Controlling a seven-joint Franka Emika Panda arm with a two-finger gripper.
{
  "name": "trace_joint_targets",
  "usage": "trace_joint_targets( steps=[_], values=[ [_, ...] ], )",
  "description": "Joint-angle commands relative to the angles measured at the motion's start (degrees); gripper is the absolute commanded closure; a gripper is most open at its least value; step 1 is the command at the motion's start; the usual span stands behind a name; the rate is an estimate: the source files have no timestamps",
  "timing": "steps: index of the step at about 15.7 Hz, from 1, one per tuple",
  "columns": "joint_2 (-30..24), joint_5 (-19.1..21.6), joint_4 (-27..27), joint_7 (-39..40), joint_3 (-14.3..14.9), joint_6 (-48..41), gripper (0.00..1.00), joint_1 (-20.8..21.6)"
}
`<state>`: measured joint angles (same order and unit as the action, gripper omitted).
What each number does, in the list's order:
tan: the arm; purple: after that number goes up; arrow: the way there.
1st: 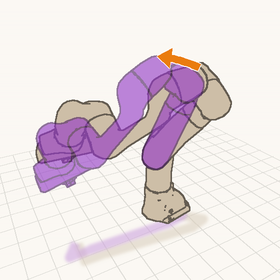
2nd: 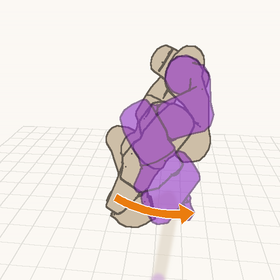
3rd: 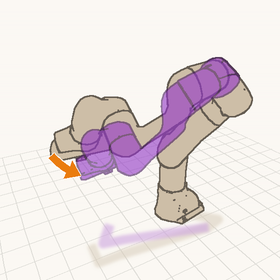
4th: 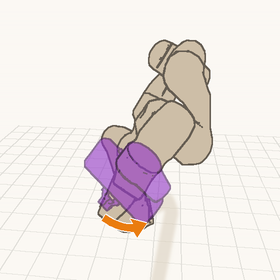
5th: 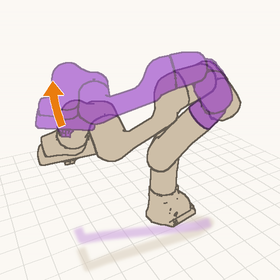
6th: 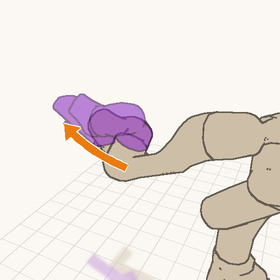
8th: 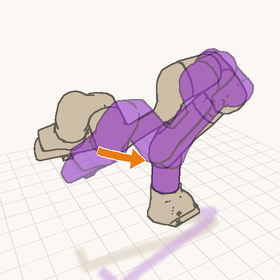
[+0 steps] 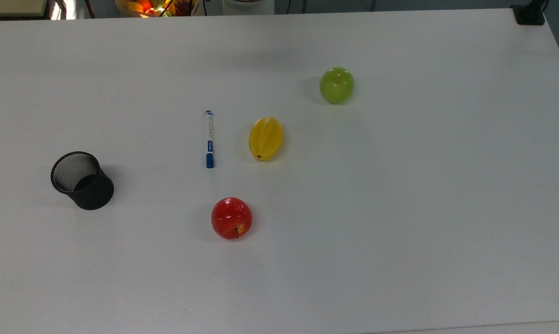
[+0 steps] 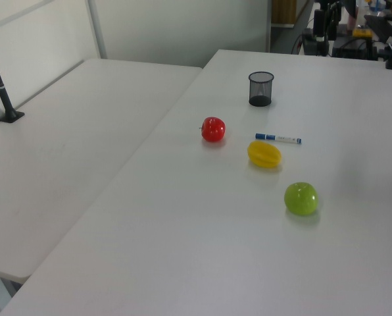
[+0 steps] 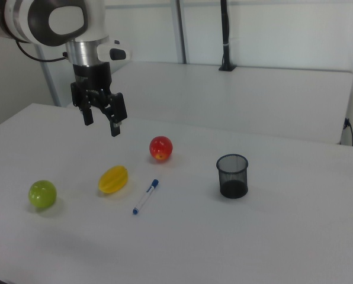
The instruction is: Take marker pen
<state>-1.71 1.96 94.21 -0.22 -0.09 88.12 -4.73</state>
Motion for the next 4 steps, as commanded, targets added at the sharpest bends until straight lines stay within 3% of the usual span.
trace_joint_targets(
  steps=[1,4],
  values=[
    [-1.01,1.03,0.71,0.48,0.44,-0.76,0.00,-0.10],
    [-0.84,0.94,0.80,0.48,0.36,-0.67,0.00,-0.10]
  ],
)
